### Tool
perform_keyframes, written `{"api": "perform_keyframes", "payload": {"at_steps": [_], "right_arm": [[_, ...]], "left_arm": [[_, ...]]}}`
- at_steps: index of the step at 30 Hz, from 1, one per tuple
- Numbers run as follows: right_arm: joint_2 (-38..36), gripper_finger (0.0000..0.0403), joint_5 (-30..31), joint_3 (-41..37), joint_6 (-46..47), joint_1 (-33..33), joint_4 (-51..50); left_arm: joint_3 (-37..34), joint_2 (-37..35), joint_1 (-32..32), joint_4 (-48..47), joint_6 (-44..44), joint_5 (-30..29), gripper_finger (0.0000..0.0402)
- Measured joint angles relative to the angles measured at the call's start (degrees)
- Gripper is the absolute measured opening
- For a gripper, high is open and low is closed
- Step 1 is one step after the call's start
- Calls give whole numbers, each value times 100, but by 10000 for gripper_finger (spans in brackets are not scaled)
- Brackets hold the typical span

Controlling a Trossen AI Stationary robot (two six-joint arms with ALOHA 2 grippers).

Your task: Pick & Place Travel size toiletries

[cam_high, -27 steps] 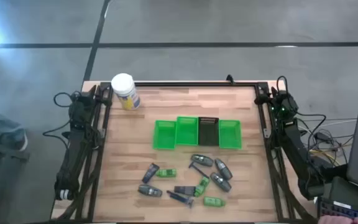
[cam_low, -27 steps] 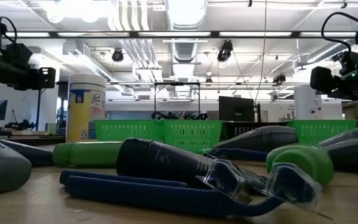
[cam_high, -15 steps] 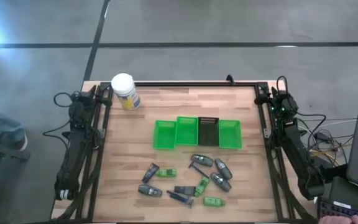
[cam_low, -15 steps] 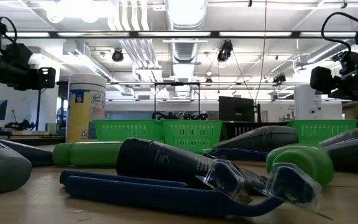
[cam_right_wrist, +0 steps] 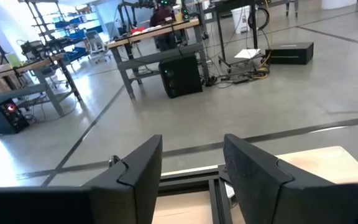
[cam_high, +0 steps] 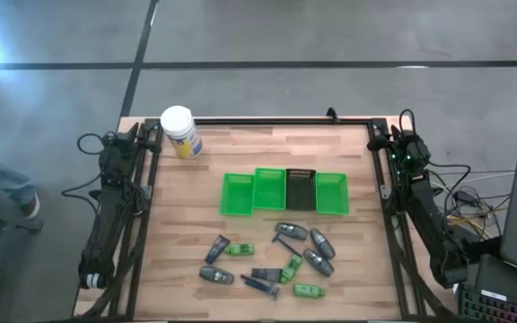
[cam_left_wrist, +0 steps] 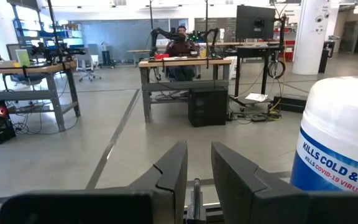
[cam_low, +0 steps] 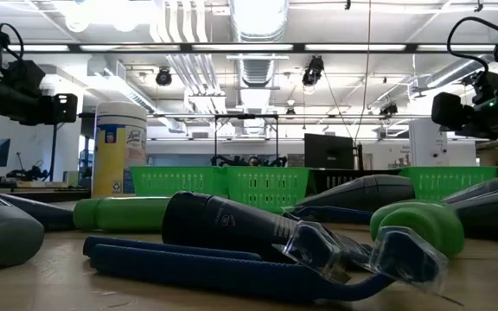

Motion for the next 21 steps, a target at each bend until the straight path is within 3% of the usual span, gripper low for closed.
{"api": "perform_keyframes", "payload": {"at_steps": [21], "right_arm": [[4,98,-1,0,43,-1,10]], "left_arm": [[0,0,0,0,1,0,78]]}}
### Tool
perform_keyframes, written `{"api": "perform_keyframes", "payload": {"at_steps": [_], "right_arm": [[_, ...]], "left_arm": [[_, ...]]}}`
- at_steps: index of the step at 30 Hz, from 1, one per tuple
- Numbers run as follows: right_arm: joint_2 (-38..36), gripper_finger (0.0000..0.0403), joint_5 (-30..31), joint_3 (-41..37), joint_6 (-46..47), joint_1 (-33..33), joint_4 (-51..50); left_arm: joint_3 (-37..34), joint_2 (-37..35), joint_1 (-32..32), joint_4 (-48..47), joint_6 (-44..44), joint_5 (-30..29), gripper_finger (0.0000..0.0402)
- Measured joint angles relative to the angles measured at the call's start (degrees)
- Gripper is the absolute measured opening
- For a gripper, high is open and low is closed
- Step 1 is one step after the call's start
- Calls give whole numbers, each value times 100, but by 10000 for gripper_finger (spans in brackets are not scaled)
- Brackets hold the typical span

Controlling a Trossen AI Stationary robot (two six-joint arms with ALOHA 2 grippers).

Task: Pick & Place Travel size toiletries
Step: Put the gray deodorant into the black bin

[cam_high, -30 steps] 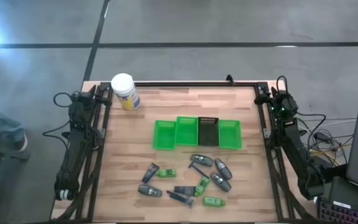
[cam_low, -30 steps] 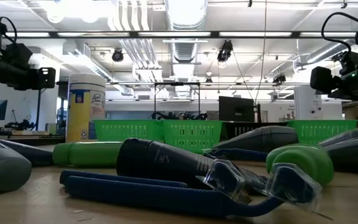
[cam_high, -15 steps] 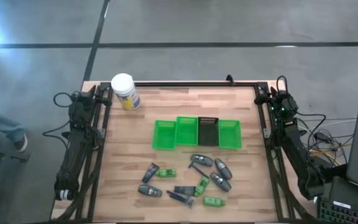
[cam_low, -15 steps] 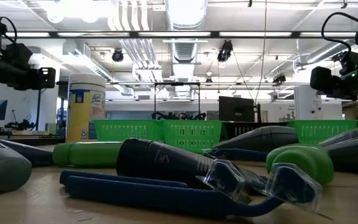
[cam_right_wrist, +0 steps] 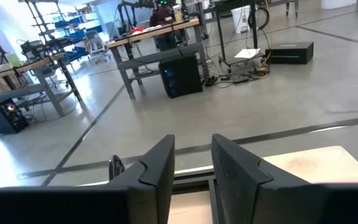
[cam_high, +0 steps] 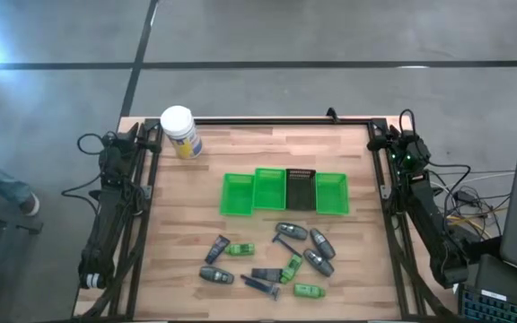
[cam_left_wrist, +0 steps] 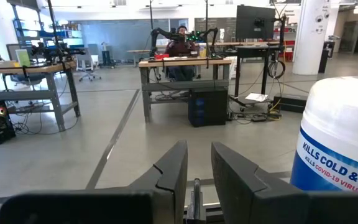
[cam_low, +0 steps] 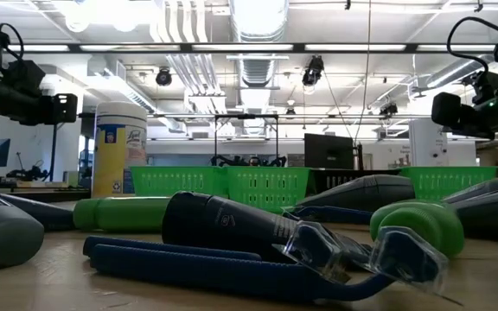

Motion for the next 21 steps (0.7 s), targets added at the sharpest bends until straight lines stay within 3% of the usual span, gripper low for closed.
{"api": "perform_keyframes", "payload": {"at_steps": [2,4,6,9,12,14,16,21], "right_arm": [[0,90,-261,1,1193,-1,39],[11,82,-1245,2,3385,-4,16],[73,74,-2329,2,4555,63,-12],[190,65,-3801,2,4209,364,55],[203,57,-5587,9,4543,921,199],[145,54,-6197,9,4967,1464,760],[105,52,-5882,12,5707,2131,1580],[203,60,-3860,22,6666,4303,2919]], "left_arm": [[0,0,0,0,-1,0,78],[-2,1,0,0,0,0,78],[-2,2,0,0,-1,0,78],[-2,2,0,1,1,2,78],[-2,11,-2,7,-1,2,78],[0,11,-2,9,-1,0,78],[-2,11,-2,9,1,0,78],[0,20,-2,11,0,0,78]]}}
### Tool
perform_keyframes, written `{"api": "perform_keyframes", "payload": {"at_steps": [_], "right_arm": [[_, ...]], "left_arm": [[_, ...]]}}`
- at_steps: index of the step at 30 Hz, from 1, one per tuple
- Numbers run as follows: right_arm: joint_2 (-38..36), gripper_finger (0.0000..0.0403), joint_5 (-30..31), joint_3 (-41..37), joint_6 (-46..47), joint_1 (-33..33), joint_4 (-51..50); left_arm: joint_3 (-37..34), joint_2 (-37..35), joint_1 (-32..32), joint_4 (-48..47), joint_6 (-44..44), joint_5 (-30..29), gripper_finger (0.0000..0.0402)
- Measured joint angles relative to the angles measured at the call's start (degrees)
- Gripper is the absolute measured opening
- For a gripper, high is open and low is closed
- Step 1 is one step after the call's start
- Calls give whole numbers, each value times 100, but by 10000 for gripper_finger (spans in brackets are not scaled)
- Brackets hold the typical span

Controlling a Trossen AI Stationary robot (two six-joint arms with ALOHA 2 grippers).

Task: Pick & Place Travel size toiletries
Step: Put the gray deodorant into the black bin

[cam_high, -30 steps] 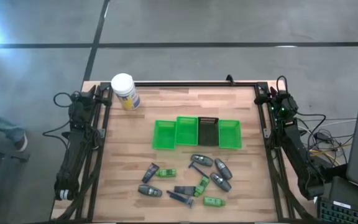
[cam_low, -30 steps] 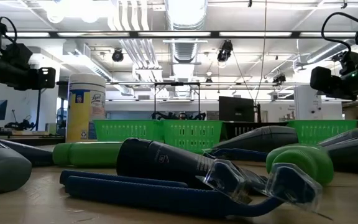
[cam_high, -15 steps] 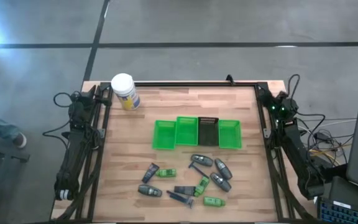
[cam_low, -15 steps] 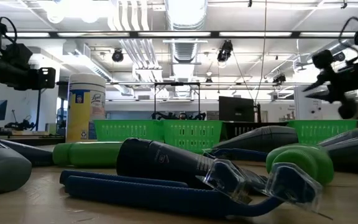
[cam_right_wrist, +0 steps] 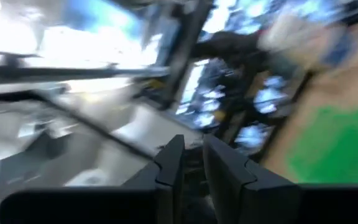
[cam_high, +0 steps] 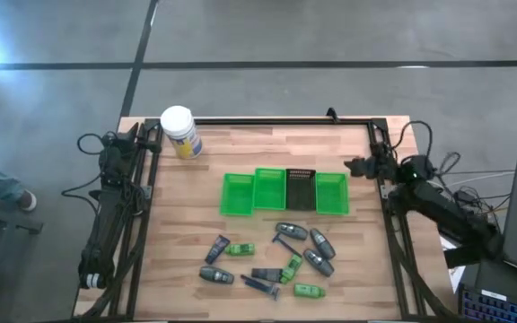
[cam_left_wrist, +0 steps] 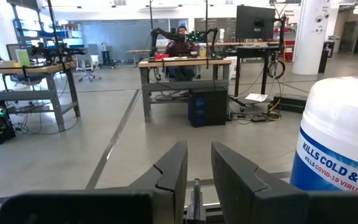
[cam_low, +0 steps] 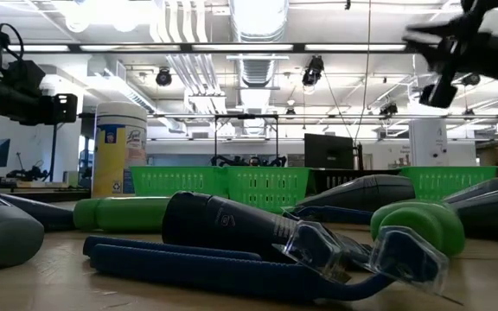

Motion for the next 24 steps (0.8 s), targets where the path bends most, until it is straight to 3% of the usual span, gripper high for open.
{"api": "perform_keyframes", "payload": {"at_steps": [2,6,8,12,14,17,20,24], "right_arm": [[68,62,615,2,131,1092,-355],[394,55,1398,-15,1001,3600,-2200],[636,51,2301,-15,1588,4834,-2413],[1148,44,4695,101,2429,7116,-2025],[1461,38,5483,245,2653,8045,-2045],[2072,30,6597,592,3348,8926,-2129],[2683,20,7505,1031,3370,9199,-2121],[3379,10,7600,1475,3517,8965,-2518]], "left_arm": [[-2,0,0,2,0,0,78],[-1,0,0,2,1,1,78],[-2,0,0,2,1,2,78],[-1,0,0,4,1,2,78],[-2,0,0,4,0,2,78],[-2,0,0,7,0,2,78],[-2,0,0,7,0,2,78],[-2,2,0,7,0,2,78]]}}
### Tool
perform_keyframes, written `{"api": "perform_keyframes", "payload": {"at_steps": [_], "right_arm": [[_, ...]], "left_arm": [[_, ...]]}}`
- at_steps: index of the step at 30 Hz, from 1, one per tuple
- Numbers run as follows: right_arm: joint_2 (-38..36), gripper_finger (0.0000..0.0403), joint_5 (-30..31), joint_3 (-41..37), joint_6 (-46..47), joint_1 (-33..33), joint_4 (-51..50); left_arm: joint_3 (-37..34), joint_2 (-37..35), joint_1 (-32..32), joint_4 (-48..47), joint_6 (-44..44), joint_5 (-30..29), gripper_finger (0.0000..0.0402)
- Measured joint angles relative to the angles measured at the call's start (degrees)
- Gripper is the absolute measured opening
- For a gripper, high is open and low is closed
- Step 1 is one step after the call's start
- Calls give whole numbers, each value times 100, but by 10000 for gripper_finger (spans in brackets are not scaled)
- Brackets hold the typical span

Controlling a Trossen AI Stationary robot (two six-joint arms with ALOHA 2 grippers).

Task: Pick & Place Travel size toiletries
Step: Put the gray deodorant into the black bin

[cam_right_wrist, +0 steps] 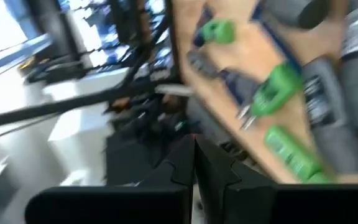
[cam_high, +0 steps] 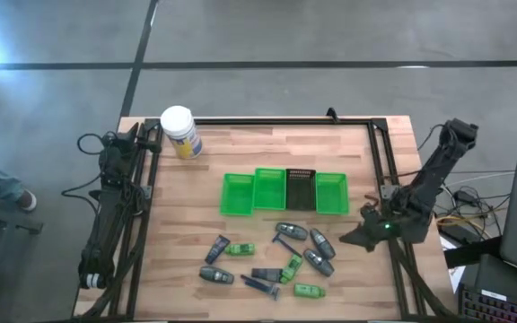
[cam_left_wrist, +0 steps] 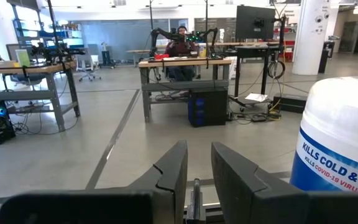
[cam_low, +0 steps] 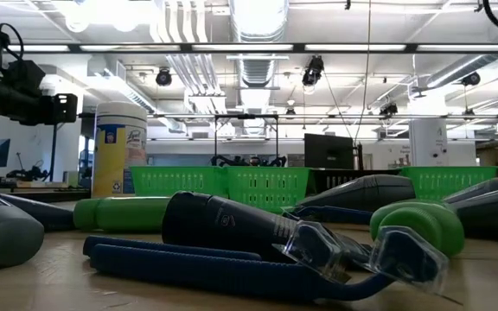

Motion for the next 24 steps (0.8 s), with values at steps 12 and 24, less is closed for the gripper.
{"api": "perform_keyframes", "payload": {"at_steps": [12,24], "right_arm": [[2079,10,-2682,1848,-2447,-2349,-671],[3017,22,-4634,2982,-3967,-3282,-821]], "left_arm": [[2,0,0,2,2,2,78],[0,0,0,2,2,1,78]]}}
